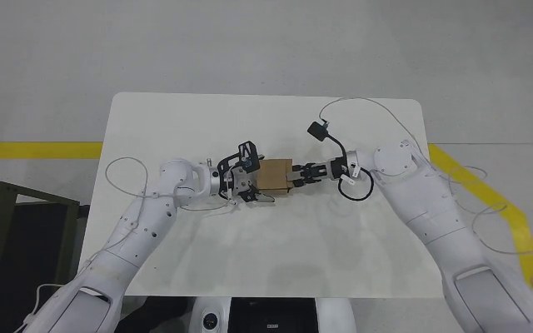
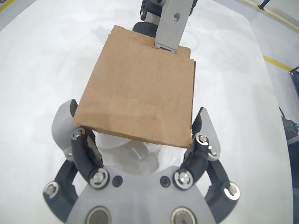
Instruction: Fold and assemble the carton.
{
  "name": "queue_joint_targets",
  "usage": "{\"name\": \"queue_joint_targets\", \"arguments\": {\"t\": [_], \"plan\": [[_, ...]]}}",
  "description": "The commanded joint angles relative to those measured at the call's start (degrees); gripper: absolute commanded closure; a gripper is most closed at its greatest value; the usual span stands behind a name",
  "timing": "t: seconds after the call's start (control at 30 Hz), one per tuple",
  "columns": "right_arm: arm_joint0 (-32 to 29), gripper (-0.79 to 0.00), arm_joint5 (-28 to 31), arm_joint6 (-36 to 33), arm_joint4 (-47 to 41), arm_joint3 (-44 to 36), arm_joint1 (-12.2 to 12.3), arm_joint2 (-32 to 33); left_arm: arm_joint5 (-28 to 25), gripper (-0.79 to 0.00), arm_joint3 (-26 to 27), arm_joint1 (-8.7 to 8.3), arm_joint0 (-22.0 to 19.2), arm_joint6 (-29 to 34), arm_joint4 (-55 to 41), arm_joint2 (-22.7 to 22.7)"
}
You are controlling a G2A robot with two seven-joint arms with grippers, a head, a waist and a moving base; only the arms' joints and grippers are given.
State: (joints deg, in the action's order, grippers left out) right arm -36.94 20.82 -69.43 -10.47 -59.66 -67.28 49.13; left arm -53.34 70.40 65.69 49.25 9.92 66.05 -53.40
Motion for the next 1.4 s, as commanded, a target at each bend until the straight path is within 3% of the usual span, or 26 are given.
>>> {"name": "queue_joint_targets", "arguments": {"t": [0.0, 0.17, 0.47, 0.63, 0.8, 0.87, 1.37], "plan": [[0.0, -0.237, 0.4, -0.4, -1.1, 0.3, -0.1, 0.0, -0.1, -0.785, -0.1, -0.01, 0.0, 0.0, -0.1, 0.0], [0.3, -0.314, 1.8, -1.2, -3.2, 2.1, -0.5, -0.1, -0.1, -0.785, -0.3, -0.02, -0.1, 0.2, -0.1, 0.0], [0.2, -0.326, 3.9, -1.3, -5.1, 5.8, -0.7, 0.4, -0.1, -0.785, -0.8, 0.0, -0.2, 0.6, -0.1, 0.1], [-0.6, -0.237, 4.6, -1.0, -4.9, 5.6, -0.2, 1.6, -0.2, -0.785, -0.8, 0.03, -0.3, 0.8, -0.1, 0.2], [-1.6, -0.046, 4.5, -0.9, -4.7, 4.7, 0.3, 2.7, -0.1, -0.785, -0.9, 0.06, -0.4, 0.9, 0.0, 0.3], [-1.8, -0.006, 4.5, -1.2, -4.5, 4.1, 0.4, 2.9, -0.1, -0.785, -0.9, 0.07, -0.4, 1.0, 0.0, 0.4], [-0.9, 0.0, 3.8, -1.3, -4.3, 3.3, -0.5, 0.8, -0.1, -0.785, -1.0, 0.14, -0.6, 1.0, -0.2, 0.6]]}}
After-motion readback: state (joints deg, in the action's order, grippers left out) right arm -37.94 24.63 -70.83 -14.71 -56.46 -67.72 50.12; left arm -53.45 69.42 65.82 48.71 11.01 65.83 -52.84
